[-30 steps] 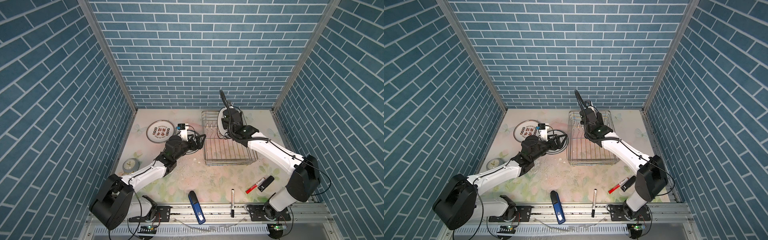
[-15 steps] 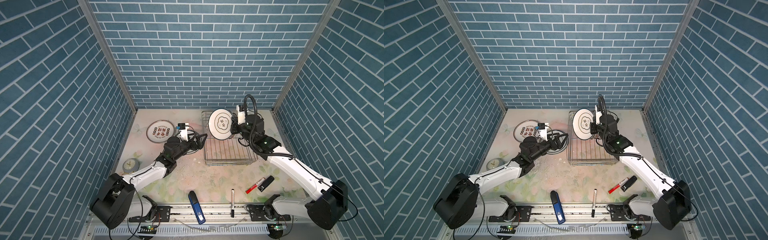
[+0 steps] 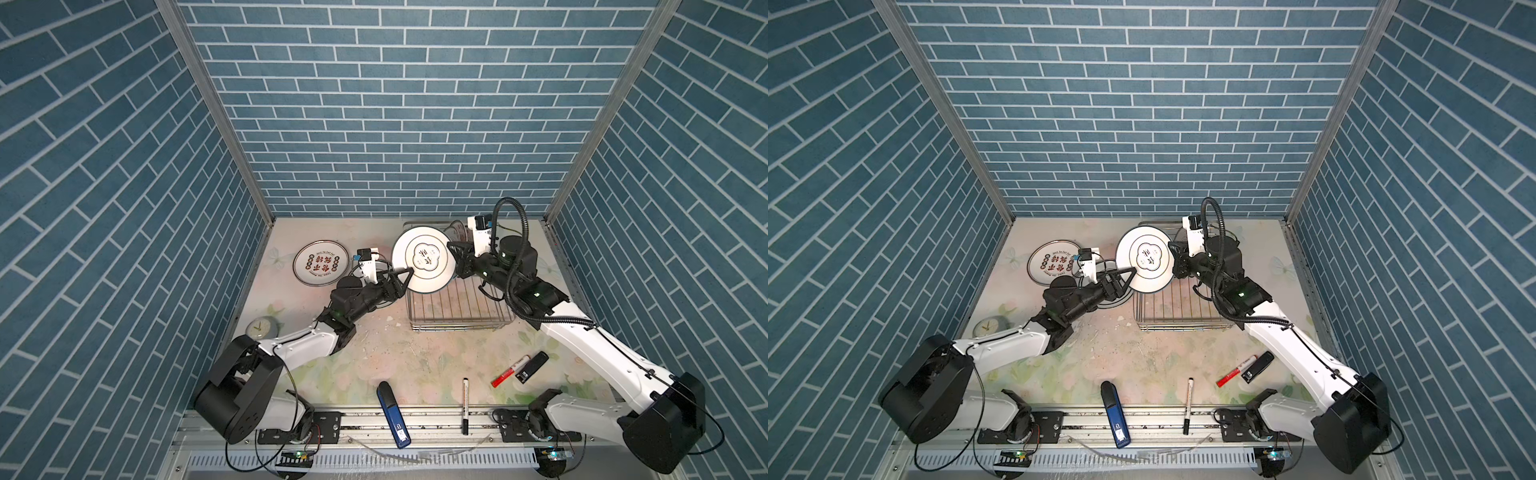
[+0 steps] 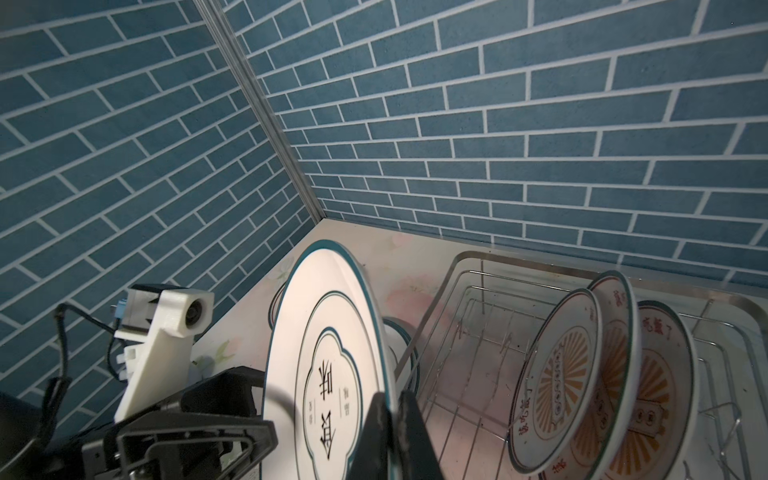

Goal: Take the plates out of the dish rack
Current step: 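Grasp the lifted plate's rim with the left gripper while the right gripper holds it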

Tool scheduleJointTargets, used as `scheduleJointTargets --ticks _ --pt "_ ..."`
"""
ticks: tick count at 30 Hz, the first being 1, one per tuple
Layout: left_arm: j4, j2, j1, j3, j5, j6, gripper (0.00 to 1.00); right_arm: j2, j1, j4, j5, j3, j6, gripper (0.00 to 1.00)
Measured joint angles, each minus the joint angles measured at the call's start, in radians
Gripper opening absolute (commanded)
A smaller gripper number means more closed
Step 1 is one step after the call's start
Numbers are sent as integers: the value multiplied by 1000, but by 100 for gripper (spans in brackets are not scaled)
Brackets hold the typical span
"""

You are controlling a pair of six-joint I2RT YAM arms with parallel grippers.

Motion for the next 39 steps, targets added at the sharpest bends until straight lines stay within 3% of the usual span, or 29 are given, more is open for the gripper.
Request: scheduleJointTargets --ticks 5,15,17,22,30,36,39 --pt "63 -8 0 -28 4 -32 41 -10 -1 10 -35 -10 0 0" --pt "90 -22 0 -43 16 -93 26 -18 -2 32 -39 -25 0 0" --pt "89 -23 1 -44 18 -113 19 -18 -2 31 -38 -25 0 0" --pt "85 -44 2 -43 29 -152 17 -16 -10 39 -35 -25 7 0" --pt "71 -51 5 -43 29 -180 0 7 -13 55 -35 -25 11 0" --pt "42 -61 6 -43 21 -180 0 41 -17 66 -36 -25 15 23" --pt "28 -64 4 -43 21 -170 0 58 -16 68 -46 -25 7 46"
